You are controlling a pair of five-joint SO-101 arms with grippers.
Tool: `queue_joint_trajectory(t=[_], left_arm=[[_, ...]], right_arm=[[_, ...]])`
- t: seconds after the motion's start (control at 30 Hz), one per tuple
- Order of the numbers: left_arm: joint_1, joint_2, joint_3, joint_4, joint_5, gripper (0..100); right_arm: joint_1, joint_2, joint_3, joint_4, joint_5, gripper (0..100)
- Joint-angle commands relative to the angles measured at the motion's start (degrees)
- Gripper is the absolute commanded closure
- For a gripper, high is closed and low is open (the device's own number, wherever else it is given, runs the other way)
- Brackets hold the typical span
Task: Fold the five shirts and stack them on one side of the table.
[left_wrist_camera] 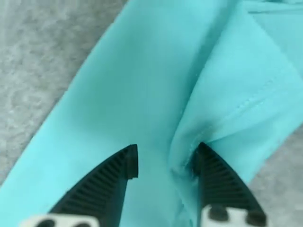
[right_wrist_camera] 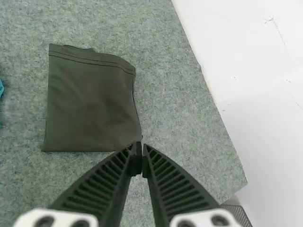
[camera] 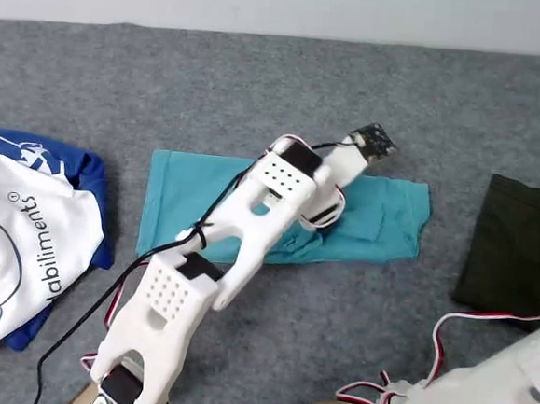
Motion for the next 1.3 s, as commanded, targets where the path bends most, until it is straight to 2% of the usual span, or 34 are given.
queue_joint_trajectory(t=[0.0, 0.33, 0.57, 0.77, 0.9, 1.1, 1.27], left_arm=[[-2.37, -0.26, -4.7, 0.62, -0.88, 80], [-2.73, 0.26, -18.42, 11.16, -1.85, 80], [-2.46, -0.35, -19.74, 15.21, -1.85, 80], [-0.26, -0.09, -20.79, 25.14, -1.85, 82], [-2.11, 0.26, -18.77, 24.79, -2.02, 89], [-6.24, 2.73, -15.43, 21.63, -4.48, 89], [-5.45, 4.92, -15.96, 21.71, -4.31, 89]], right_arm=[[0.4, -1.19, -2.9, 2.33, 0.26, 98.4], [0.31, -1.1, -2.9, 2.33, 0.18, 98.4], [0.31, -1.19, -2.9, 2.33, 0.18, 98.6], [0.31, -1.19, -2.9, 2.33, 0.18, 98.7], [0.31, -1.19, -2.9, 2.33, 0.18, 98.7], [0.31, -1.19, -2.9, 2.33, 0.18, 98.8], [0.31, -1.19, -2.9, 2.33, 0.18, 98.8]])
